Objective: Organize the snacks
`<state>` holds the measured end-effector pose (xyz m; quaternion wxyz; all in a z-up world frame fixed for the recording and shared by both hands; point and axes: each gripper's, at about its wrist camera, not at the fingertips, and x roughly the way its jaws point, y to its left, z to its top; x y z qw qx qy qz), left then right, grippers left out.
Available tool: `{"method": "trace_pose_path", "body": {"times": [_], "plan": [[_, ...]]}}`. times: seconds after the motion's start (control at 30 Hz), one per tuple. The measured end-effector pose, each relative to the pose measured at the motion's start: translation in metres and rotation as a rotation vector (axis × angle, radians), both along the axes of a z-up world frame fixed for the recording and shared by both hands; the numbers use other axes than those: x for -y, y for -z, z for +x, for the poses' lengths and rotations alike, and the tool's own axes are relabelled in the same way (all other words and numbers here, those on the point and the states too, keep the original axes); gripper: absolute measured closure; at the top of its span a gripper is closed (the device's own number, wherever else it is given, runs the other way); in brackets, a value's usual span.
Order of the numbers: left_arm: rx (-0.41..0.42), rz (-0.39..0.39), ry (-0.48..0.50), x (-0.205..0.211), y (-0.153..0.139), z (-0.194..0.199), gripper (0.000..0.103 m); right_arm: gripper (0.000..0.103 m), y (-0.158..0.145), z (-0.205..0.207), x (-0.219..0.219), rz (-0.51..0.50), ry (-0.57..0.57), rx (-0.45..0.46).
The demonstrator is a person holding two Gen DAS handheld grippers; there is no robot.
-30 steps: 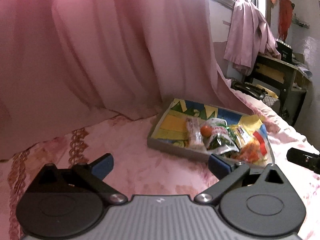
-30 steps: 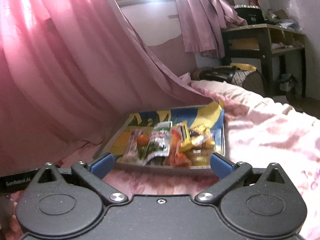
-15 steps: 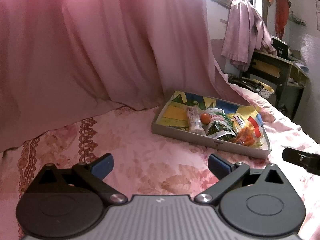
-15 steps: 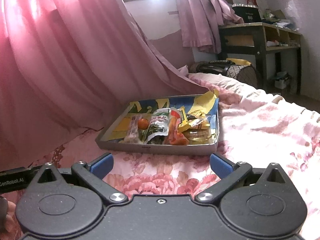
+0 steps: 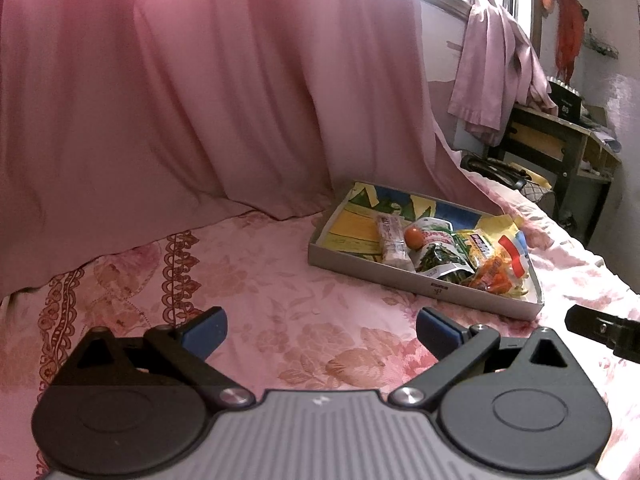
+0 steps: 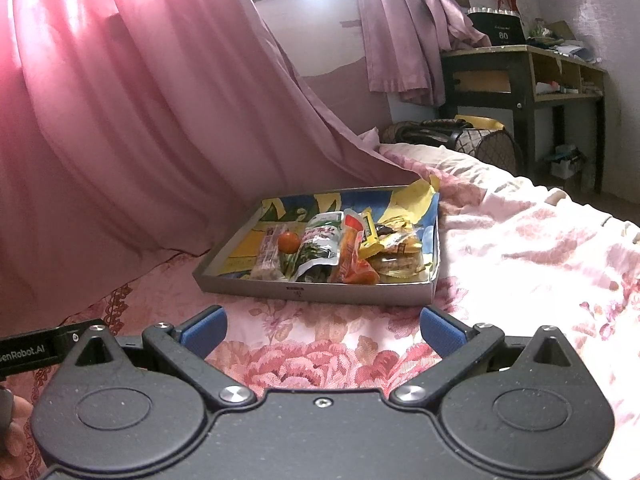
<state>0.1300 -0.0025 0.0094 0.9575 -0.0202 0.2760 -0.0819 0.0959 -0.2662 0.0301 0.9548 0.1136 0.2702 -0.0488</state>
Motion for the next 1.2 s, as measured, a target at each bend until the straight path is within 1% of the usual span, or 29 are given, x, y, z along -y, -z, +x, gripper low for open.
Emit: {"method": "trace_pose_path", "body": {"times": [0.7,0.83,0.97,1.07,1.2], "plan": [[0.0,0.001,0.001,-0.0008,-0.0002,0.0005,0.0,0.001,0.0003,0.0008,-0.0003,0.0,0.0,-0.002],[-0.004,0.004,-0.014,-0.0002,0.0,0.0008,0.0,0.001,0.0002,0.0009,-0.0004,0.0,0.0,-0.002],[-0.047,-0.002,-0.014,0.0013,0.0026,0.0027,0.0,0.001,0.0,0.001,-0.0008,0.0,0.001,-0.002],[-0.039,0.003,0.006,0.0032,0.004,0.0012,0.0,0.001,0.0001,0.0011,-0.0009,0.0,0.001,-0.003],[-0.019,0.024,-0.003,0.0056,0.0024,-0.001,0.0,0.001,-0.0001,0.0011,-0.0009,0.001,0.001,-0.003]]}}
